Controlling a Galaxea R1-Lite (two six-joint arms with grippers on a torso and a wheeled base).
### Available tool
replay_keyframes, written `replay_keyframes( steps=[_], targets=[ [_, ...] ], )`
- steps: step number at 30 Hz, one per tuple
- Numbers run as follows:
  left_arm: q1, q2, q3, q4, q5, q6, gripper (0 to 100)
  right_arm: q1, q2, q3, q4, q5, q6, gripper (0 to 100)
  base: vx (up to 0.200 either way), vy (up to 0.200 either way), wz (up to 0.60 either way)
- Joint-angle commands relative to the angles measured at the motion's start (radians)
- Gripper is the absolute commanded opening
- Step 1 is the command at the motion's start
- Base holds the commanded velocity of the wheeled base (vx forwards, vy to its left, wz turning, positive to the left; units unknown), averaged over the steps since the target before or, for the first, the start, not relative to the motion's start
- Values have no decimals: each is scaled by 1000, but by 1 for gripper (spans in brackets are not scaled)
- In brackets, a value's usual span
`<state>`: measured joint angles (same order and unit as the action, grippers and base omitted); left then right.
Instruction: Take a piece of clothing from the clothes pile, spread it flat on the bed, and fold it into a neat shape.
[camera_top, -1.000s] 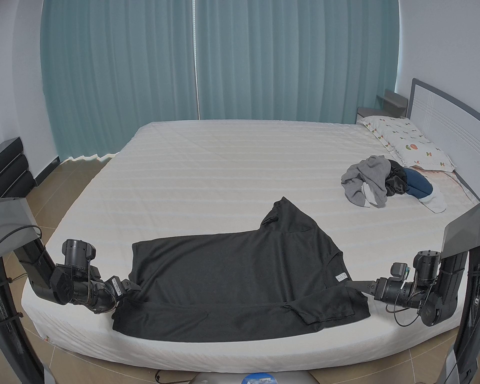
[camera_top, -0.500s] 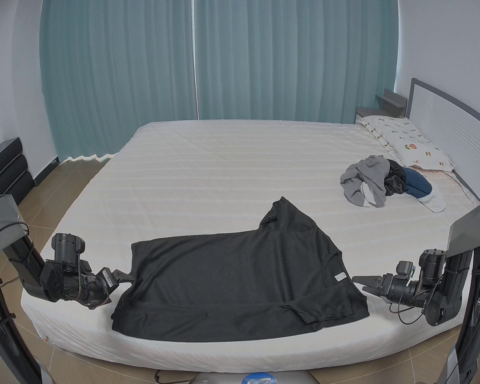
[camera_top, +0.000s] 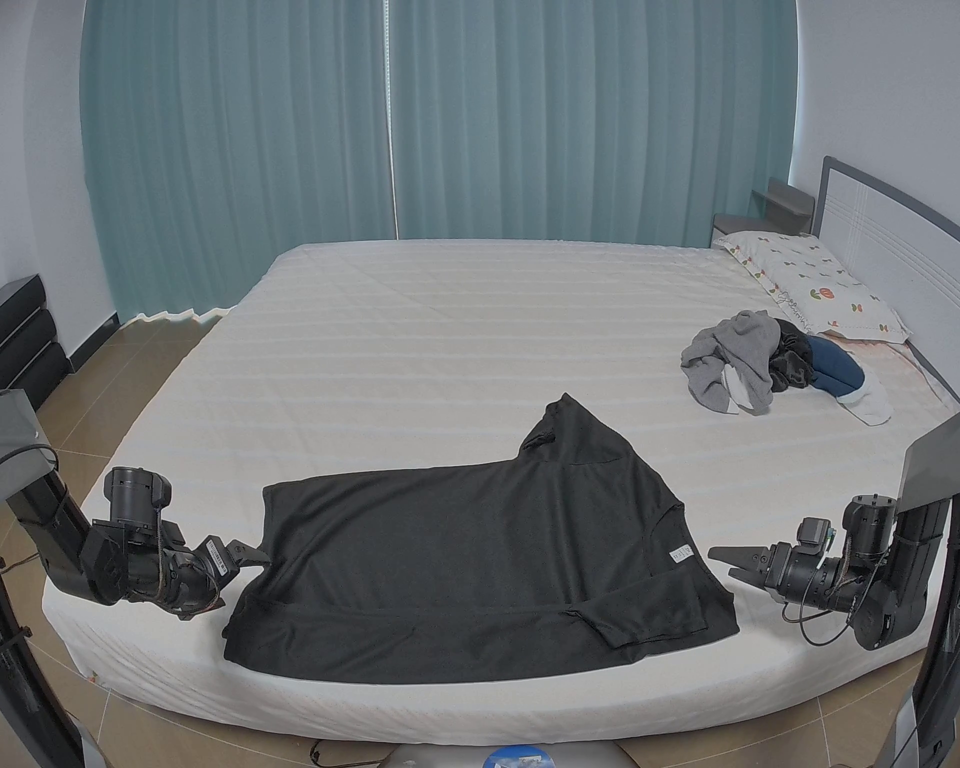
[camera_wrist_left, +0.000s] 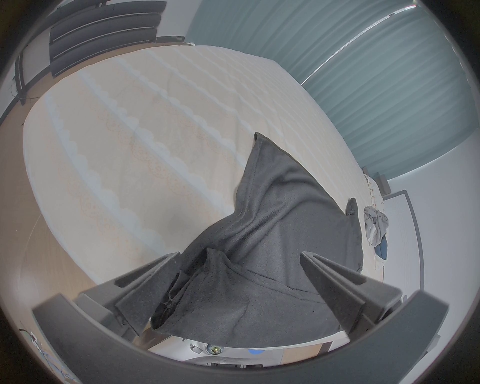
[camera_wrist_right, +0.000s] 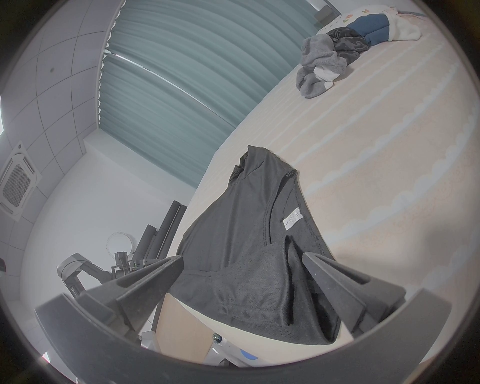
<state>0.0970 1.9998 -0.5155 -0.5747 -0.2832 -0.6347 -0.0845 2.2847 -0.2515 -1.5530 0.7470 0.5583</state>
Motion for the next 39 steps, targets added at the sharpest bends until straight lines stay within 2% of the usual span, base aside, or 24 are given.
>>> replay_keyframes(
  steps=[1, 6, 16, 39],
  targets=[
    [0, 4, 0, -1, -1, 0, 100, 0, -5, 0, -13, -2, 0, 100, 0, 0, 0],
    [0, 1, 0, -1, -1, -10, 100, -3, -5, 0, -13, 0, 0, 100, 0, 0, 0],
    [0, -4, -3, -1, -4, -37, 100, -8, -7, -3, -13, 0, 0, 100, 0, 200, 0],
    [-36, 1, -15, -42, -2, -95, 100, -5, -11, -14, -13, 0, 0, 100, 0, 0, 0]
  ],
)
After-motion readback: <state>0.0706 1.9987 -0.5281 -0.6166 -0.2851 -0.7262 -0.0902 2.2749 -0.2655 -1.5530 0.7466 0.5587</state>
